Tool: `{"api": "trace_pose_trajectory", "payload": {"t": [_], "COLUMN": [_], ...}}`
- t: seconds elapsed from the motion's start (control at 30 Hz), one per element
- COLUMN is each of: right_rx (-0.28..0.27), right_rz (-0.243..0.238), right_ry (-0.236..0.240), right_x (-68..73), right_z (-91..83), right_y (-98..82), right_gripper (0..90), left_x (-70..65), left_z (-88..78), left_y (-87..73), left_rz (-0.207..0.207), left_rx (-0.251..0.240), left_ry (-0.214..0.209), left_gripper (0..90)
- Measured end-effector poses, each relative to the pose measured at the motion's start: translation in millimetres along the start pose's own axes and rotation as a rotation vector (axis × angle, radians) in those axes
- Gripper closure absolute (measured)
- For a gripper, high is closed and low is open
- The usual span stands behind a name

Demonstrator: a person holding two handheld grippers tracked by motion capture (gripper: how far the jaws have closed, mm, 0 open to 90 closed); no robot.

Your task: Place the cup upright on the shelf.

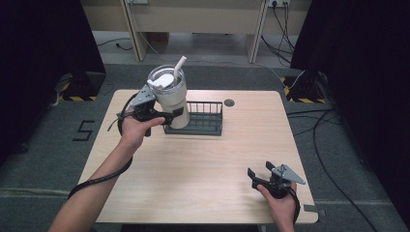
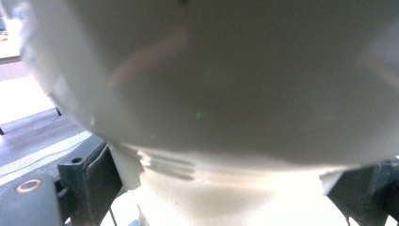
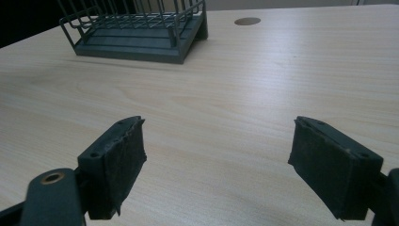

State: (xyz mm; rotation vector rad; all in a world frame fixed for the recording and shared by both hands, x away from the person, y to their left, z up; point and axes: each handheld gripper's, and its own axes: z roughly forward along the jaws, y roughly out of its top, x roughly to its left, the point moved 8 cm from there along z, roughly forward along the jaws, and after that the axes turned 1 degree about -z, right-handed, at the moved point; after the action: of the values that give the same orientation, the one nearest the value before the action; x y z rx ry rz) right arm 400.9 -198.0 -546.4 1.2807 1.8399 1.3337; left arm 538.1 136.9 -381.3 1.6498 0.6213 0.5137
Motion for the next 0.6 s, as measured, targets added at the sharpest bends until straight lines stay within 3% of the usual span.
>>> {"api": "trace_pose_trajectory", "payload": {"t": [0.6], "right_rx": [-0.003], "right_rz": [0.002], "right_ry": [0.001], "right_x": [-0.7], "right_z": [-0.5], "right_y": [0.1], "right_gripper": [18.8], "left_x": [3.9], "left_z": [17.7], "left_y": [4.1], "left_rz": [-0.014], "left_rx": [0.003], "left_ry": [-0.002], "left_gripper": [9.9]}}
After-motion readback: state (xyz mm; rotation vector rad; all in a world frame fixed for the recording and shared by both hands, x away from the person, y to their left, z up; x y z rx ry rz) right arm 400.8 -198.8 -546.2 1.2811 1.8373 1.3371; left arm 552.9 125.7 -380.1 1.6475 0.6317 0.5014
